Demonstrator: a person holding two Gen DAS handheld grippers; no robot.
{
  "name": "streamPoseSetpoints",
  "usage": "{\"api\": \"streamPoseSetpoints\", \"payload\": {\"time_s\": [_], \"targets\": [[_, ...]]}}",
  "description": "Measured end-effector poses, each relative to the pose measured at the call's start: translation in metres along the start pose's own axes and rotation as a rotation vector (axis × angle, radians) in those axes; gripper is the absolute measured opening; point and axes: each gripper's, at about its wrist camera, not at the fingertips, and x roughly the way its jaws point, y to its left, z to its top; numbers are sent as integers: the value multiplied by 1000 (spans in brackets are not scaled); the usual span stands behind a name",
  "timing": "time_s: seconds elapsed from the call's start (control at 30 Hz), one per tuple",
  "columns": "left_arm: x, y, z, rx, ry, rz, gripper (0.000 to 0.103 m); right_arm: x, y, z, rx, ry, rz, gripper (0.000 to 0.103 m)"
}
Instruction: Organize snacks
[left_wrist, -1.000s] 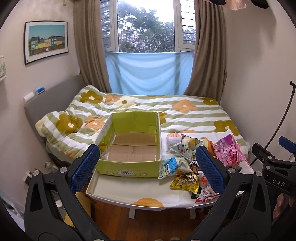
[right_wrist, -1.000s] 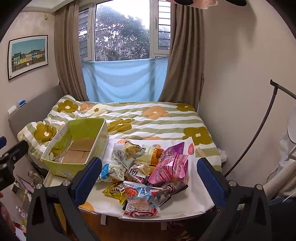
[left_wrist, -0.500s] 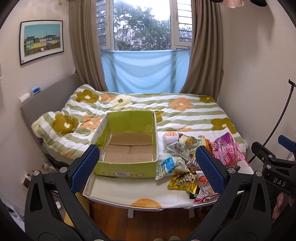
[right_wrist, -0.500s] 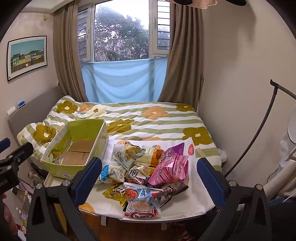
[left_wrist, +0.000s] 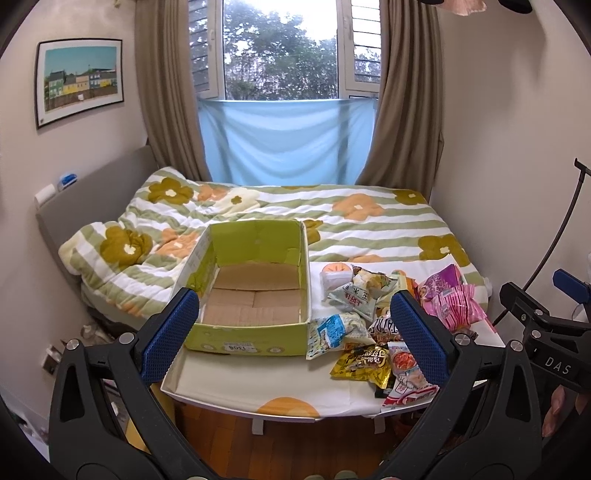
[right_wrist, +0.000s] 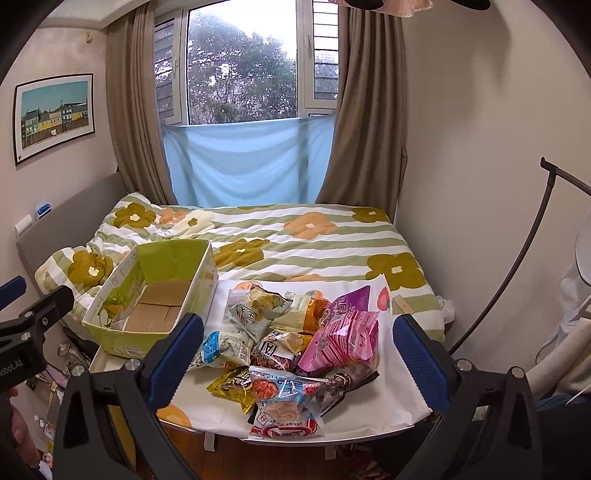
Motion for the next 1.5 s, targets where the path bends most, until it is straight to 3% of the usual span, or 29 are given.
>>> {"api": "streamPoseSetpoints", "payload": {"time_s": [0.83,1.0,1.23,1.4,1.5], "targets": [[2,-5,-1,5,17,-16,103,-2,-5,-2,10,1,2,102],[18,-14,-1,21,81,-67,103,-2,-17,-2,30,1,28,102],[62,-50,-23,58,204,-237,103,15,-56,-17,96,77,31,102],[96,-91,-51,53,277,-316,103,51,-89,-29,101,164,52,102],[119,-116,-73,75,304,-324,103,75,-104,-33,102,199,108,102]]}}
